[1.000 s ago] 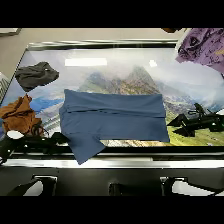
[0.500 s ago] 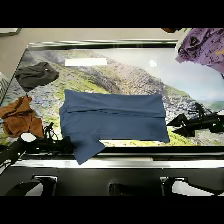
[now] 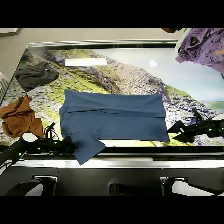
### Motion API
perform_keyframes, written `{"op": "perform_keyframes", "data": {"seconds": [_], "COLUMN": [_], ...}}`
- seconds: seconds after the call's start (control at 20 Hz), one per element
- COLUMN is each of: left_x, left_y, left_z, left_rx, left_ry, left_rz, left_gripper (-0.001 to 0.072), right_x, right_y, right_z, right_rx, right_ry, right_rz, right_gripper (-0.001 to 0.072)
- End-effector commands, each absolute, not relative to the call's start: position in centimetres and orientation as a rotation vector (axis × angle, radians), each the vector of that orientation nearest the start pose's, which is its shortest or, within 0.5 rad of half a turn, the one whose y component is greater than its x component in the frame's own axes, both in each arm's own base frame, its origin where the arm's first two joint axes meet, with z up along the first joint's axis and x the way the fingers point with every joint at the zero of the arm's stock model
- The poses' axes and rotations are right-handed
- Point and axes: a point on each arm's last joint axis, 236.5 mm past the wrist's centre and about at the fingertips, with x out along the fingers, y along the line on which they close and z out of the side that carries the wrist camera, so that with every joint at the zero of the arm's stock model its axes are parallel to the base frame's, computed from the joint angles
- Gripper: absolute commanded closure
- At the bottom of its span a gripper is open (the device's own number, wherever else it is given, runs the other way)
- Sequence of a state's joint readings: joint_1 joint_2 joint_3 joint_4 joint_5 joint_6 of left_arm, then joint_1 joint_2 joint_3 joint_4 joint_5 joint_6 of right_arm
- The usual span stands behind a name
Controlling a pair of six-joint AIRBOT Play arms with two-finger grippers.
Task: Fold the clothes and pants, and hang the long-sleeved shirts on hangers.
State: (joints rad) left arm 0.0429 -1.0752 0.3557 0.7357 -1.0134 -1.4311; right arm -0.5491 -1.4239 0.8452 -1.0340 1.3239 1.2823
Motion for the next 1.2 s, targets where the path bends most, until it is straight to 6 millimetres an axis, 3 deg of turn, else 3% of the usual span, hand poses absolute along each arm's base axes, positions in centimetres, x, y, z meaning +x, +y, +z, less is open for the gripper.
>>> {"op": "perform_keyframes", "data": {"seconds": [0.0,0.1,0.25,0.35,0.45,0.65,0.9,1.0,1.15], "left_x": [20.0,20.0,20.0,20.1,20.4,20.7,16.7,15.7,16.2], "left_y": [-14.1,-14.1,-14.1,-14.1,-14.0,-12.8,-7.7,-7.1,-7.1], "left_z": [-10.6,-10.6,-10.6,-10.5,-10.3,-8.5,-6.6,-5.1,-3.4], "left_rx": [-0.858,-0.858,-0.858,-0.857,-0.854,-0.817,-0.642,-0.595,-0.588], "left_ry": [1.572,1.572,1.571,1.568,1.560,1.567,1.624,1.589,1.479], "left_rz": [-0.219,-0.220,-0.220,-0.221,-0.226,-0.237,-0.050,-0.045,-0.051], "left_gripper": [0.0690,0.0690,0.0690,0.0690,0.0690,0.0692,0.0692,0.0692,0.0693], "right_x": [26.1,25.7,25.5,25.7,26.1,25.8,23.4,23.5,23.8], "right_y": [-2.5,-2.1,-1.4,-1.3,-0.8,0.1,-1.7,-1.9,-1.8], "right_z": [-10.7,-11.1,-11.2,-11.2,-10.8,-9.5,-6.9,-5.1,-2.9], "right_rx": [0.833,0.839,0.863,0.870,0.882,0.910,0.779,0.750,0.728], "right_ry": [1.601,1.604,1.601,1.592,1.573,1.578,1.605,1.552,1.475], "right_rz": [0.087,0.096,0.116,0.122,0.149,0.196,0.092,0.064,0.051], "right_gripper": [0.0182,0.0188,0.0321,0.0434,0.0671,0.0683,0.0683,0.0683,0.0684]}}
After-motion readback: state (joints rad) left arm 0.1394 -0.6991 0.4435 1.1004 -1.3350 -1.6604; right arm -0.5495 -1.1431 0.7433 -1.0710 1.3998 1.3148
